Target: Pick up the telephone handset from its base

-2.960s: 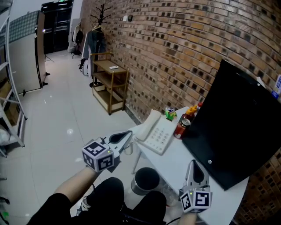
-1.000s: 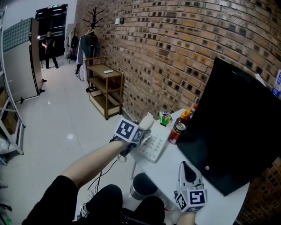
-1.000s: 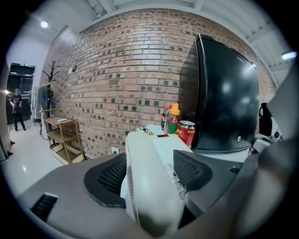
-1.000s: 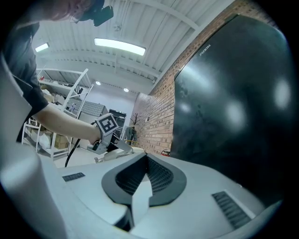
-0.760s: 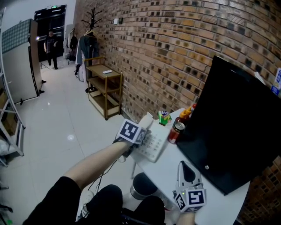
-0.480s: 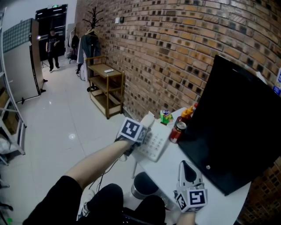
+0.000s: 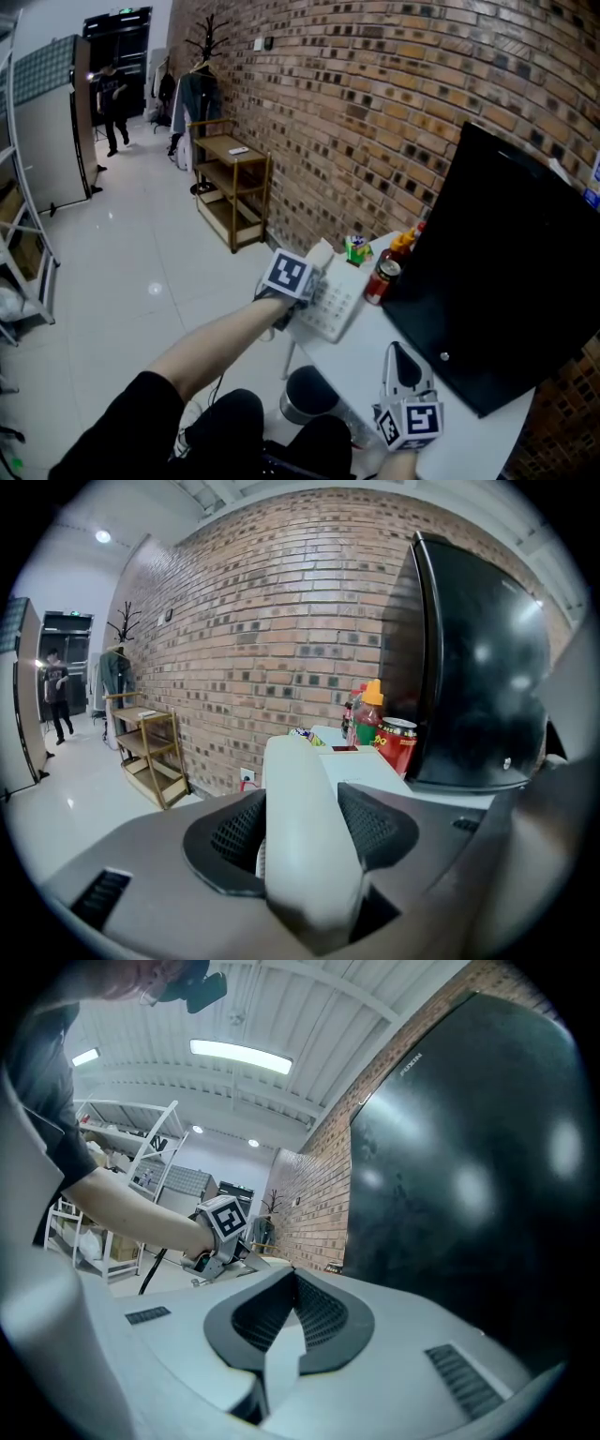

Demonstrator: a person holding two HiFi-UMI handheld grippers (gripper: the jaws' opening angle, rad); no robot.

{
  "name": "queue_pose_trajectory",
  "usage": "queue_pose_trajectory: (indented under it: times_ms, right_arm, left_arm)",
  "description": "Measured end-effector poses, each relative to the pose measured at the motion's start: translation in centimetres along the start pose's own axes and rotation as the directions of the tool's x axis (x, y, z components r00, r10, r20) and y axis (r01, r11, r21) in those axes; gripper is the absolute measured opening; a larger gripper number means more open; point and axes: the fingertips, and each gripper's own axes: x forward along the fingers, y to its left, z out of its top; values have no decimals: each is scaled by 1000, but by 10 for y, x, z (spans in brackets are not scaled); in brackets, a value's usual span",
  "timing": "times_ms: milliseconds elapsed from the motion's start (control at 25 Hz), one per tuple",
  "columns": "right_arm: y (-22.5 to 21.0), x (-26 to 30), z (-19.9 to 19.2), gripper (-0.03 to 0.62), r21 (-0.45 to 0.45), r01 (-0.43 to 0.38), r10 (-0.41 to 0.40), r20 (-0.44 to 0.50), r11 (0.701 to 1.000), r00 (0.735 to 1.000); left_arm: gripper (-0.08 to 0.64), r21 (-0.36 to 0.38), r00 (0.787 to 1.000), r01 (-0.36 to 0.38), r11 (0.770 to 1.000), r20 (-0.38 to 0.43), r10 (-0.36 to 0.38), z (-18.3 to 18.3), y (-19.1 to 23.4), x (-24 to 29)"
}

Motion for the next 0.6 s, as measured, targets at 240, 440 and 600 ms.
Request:
queue_pose_trajectory:
  times_ms: [240,440,600]
  right_arm:
    - [-1,-1,0,8,-2,1,-1,0,1000,1000]
    - [0,-3,0,8,0,0,0,-3,1000,1000]
    - [-1,-3,1,8,-1,8,-8,-9,1000,1000]
  left_arm:
    - [227,-39,999,-13,999,43,15,6,5,-9]
    - [222,-27,998,-2,1000,55,4,8,1,-19]
    - [219,-28,996,-9,1000,89,11,13,4,-30]
